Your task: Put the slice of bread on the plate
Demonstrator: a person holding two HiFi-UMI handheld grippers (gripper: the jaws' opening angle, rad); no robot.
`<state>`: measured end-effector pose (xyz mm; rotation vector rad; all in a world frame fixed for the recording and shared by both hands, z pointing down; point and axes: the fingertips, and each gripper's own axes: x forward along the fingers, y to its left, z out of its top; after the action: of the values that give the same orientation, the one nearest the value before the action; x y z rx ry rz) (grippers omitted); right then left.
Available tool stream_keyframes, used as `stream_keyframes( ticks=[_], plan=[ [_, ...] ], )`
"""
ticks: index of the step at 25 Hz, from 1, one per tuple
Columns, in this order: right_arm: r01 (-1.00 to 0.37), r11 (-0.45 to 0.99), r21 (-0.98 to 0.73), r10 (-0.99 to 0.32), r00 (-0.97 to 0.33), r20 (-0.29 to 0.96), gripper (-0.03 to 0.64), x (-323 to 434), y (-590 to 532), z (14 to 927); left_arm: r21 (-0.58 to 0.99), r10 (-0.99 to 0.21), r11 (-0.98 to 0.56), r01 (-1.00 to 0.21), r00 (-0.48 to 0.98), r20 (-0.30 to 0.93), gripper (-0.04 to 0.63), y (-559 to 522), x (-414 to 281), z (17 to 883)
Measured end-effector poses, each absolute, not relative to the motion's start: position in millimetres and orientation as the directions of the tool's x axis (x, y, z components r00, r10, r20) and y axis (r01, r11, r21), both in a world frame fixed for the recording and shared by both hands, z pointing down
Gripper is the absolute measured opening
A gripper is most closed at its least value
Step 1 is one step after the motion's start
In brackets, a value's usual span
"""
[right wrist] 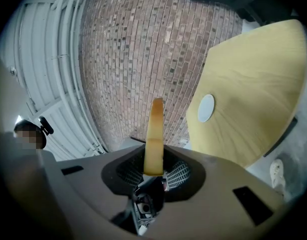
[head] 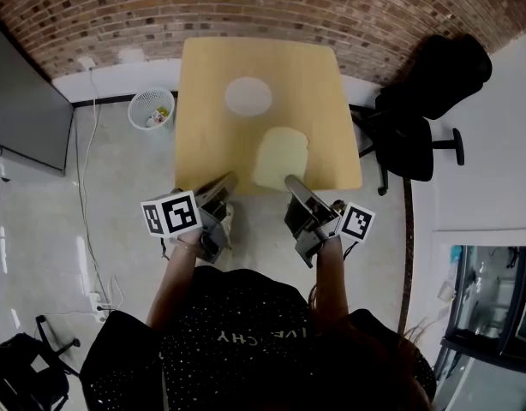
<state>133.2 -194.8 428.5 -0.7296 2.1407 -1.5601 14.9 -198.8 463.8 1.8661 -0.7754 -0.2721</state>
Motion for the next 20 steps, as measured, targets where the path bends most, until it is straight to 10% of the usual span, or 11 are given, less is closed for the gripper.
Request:
stream_keyframes(
  ticks=[20],
  plan=[
    [-0.249,0.177,-0.952,-0.633,-0.77,0.084,0.095,124.7,-363.8,465.7,0.911,-0.576,-0.23,-0.343,0.802,0.157,0.011,-368.7,9.2,496.0]
  ],
)
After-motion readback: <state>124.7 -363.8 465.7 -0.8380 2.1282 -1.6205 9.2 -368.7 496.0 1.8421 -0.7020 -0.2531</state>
